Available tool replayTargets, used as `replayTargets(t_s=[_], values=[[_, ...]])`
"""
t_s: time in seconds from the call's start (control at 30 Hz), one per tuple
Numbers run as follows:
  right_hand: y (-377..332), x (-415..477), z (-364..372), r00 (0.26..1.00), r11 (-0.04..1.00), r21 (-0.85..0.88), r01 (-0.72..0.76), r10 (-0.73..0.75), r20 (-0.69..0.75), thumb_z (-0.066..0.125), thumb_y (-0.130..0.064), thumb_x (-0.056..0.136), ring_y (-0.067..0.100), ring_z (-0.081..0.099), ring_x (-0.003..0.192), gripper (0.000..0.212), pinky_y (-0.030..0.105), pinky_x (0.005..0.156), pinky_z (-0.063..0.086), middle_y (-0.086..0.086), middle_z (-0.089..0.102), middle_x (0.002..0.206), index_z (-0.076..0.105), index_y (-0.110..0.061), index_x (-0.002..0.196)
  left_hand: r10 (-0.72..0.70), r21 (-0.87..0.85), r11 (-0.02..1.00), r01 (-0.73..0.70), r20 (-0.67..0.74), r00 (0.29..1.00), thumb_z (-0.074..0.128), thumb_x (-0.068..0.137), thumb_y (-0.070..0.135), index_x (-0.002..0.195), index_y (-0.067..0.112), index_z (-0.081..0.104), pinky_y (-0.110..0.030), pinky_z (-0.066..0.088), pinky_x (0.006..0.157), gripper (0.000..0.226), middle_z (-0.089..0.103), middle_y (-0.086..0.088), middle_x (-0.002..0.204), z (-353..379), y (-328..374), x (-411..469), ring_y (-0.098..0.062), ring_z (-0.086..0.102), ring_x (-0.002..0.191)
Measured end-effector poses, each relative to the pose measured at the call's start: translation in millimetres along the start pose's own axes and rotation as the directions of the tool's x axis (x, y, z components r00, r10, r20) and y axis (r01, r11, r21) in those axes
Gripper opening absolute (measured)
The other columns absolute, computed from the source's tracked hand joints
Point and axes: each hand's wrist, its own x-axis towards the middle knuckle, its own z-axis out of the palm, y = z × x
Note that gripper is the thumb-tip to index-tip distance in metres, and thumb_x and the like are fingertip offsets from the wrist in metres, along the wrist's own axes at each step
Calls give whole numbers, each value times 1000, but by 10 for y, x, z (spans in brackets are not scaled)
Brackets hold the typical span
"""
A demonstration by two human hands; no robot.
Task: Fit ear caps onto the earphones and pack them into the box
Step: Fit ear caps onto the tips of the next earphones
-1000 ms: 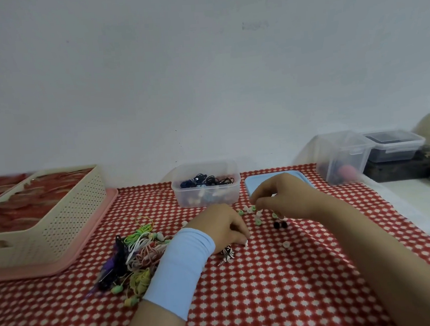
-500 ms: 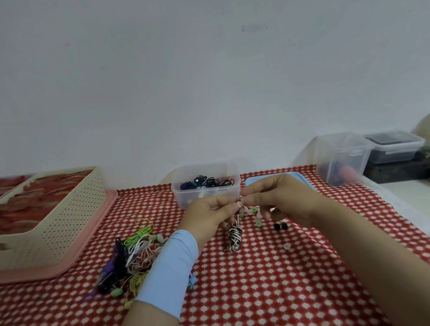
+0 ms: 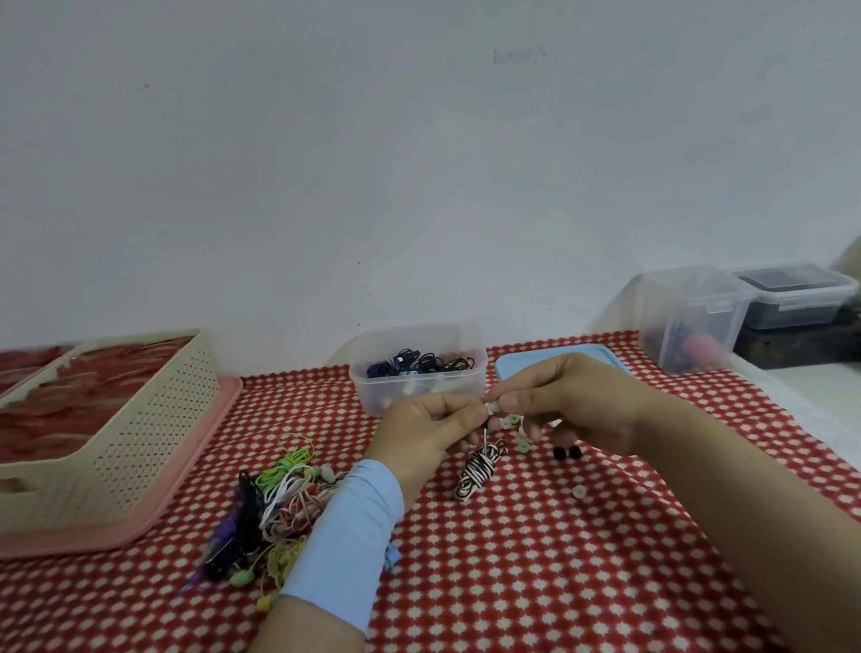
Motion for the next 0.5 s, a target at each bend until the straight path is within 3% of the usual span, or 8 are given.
replayTargets(t_s=[0.13, 0.27, 0.5], values=[[0, 7, 16, 1000, 1000, 1, -9, 9, 7, 72, -9, 88, 13, 56, 60, 16, 19, 42, 35, 7, 74, 83, 82, -10, 100, 30, 57, 998, -29, -18, 999, 72, 87, 18, 90, 16, 77, -21, 52, 72, 6, 70, 1, 69, -11, 17, -2, -9, 61, 67], [-7, -3, 34, 1000, 1000, -23, -7, 8, 10, 69, -7, 91, 11, 56, 58, 15, 19, 43, 35, 0, 74, 72, 81, -10, 99, 44, 95, 995, -43, -12, 999, 74, 84, 18, 91, 16, 78, -19, 52, 74, 7, 72, 4, 71, -20, 20, -10, -6, 65, 69], [-4, -22, 31, 999, 998, 59, 0, -2, 42, 67, -3, 91, 10, 59, 60, 22, 18, 41, 38, 4, 72, 72, 84, -15, 85, 89, 42, 995, -88, -30, 996, 74, 84, 13, 87, 19, 77, -15, 51, 68, 7, 75, 2, 75, 34, 35, -44, -5, 65, 69]])
